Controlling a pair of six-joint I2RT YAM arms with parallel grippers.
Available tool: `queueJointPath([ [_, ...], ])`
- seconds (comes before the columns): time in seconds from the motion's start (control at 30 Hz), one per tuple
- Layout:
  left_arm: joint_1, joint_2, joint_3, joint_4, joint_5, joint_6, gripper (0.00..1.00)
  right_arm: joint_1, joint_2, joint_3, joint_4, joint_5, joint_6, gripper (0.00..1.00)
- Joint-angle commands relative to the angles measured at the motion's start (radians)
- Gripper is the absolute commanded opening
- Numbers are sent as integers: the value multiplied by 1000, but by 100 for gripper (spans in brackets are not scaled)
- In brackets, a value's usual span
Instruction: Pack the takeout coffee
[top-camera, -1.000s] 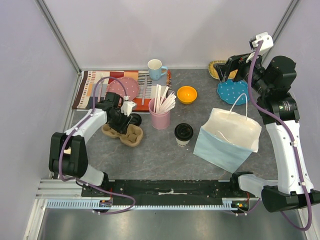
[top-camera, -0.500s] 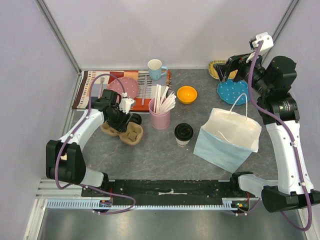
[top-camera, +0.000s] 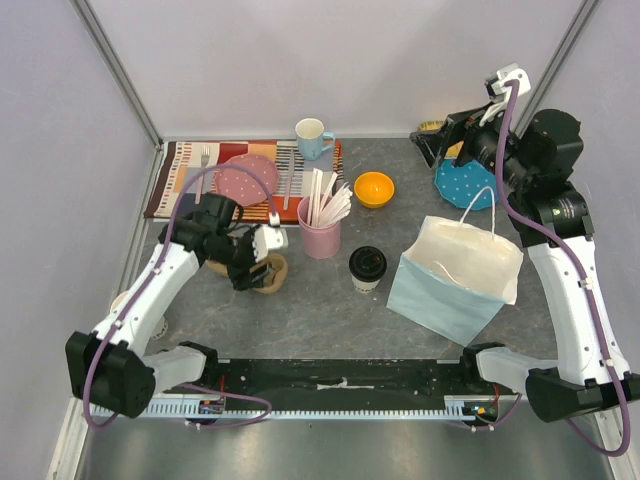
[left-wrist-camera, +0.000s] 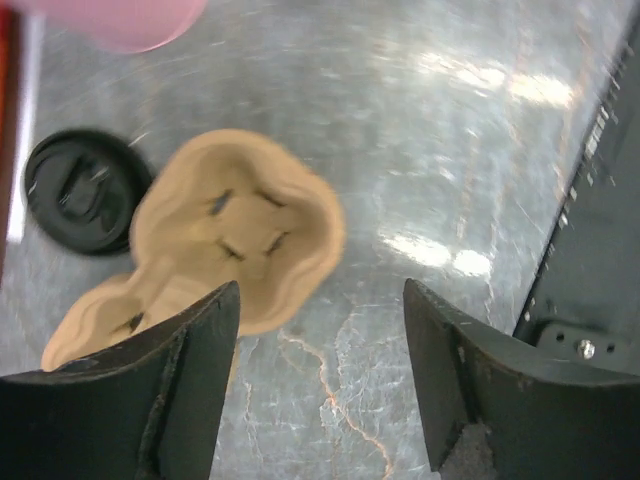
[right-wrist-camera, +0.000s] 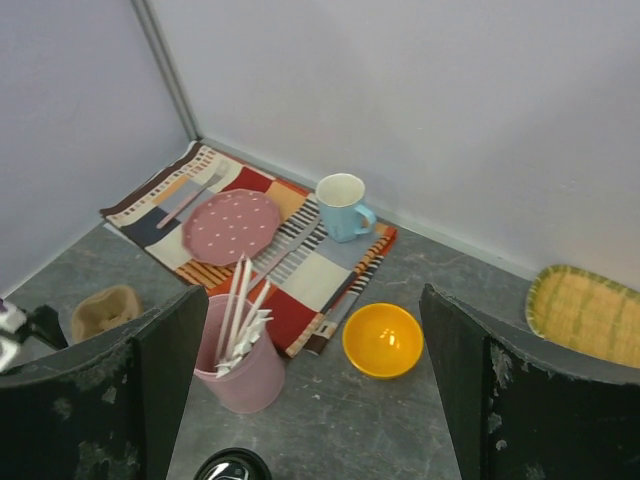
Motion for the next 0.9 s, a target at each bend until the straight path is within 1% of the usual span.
queueJointPath([
  [0.0, -50, -68, -110, -107, 50, 484, 75, 61, 26, 63, -23, -35, 20, 95],
  [0.1, -50, -31, -112, -46, -4, 535, 76, 83, 17, 60, -35, -23, 4, 95],
  [0.27, -56, 29, -184, -42, 12, 669, 78, 107, 17, 46, -52, -25, -6, 95],
  [0.4, -88, 63, -250, 54, -22, 650, 77, 132, 20, 52, -58, -11, -14, 95],
  [0.43, -91, 66, -267, 117, -33, 641, 76, 135, 19, 55, -59, -8, -14, 95],
  [0.47, -94, 64, -297, 145, -53, 622, 74, 139, 20, 61, -59, -2, -9, 95],
  [0.5, -96, 64, -305, 165, -56, 615, 70, 147, 20, 64, -59, -2, -8, 95],
  [0.53, -97, 64, -310, 186, -56, 607, 57, 149, 25, 67, -59, -2, -2, 95],
  [0.6, -96, 55, -310, 180, -39, 576, 45, 162, 31, 78, -58, -2, 26, 95],
  [0.63, -96, 50, -310, 160, -31, 561, 34, 170, 38, 81, -56, -3, 38, 95],
  [0.7, -96, 26, -302, 136, -16, 535, 20, 196, 46, 89, -46, 0, 67, 94],
  [0.73, -96, 14, -299, 125, -13, 494, 3, 205, 49, 92, -43, 3, 73, 94],
  [0.87, -93, -52, -246, 68, -16, 385, 2, 267, 60, 118, -32, 37, 83, 94],
])
